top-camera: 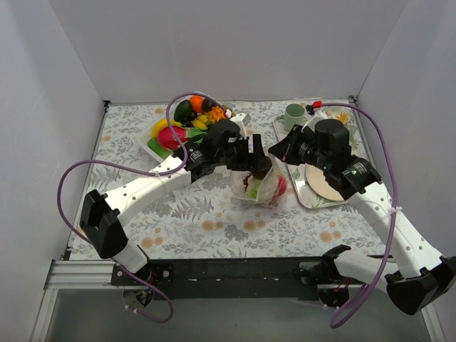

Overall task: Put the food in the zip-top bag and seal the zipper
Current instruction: Place the fake fruit in the zipper food storage bag.

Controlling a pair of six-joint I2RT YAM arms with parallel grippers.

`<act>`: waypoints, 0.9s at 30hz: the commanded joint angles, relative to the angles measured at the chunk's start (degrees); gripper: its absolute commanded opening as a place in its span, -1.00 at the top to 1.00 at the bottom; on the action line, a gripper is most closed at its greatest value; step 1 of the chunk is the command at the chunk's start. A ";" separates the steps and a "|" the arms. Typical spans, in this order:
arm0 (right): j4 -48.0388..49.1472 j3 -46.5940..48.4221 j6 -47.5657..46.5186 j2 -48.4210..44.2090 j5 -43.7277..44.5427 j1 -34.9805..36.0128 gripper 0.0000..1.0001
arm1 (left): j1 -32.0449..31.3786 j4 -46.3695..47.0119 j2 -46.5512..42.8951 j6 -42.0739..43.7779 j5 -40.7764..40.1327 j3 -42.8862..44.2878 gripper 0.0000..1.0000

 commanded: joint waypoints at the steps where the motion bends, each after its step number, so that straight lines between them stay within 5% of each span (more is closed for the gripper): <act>1: 5.65 4.01 1.46 0.02 -2.87 -0.05 0.97 | -1.41 -4.75 1.49 2.69 -5.98 6.07 -0.39; 4: 5.74 3.93 1.63 0.20 -2.87 -0.05 0.97 | -2.73 -7.57 2.98 4.27 -10.55 8.89 -0.70; 10: 5.39 3.31 1.64 -0.33 -2.08 -0.57 0.97 | -3.26 -8.63 1.93 4.62 -13.64 8.11 -0.79; 27: 8.82 -1.08 4.01 -1.03 -9.81 -5.76 0.97 | -3.26 -8.28 -2.64 5.06 -17.24 6.87 -0.54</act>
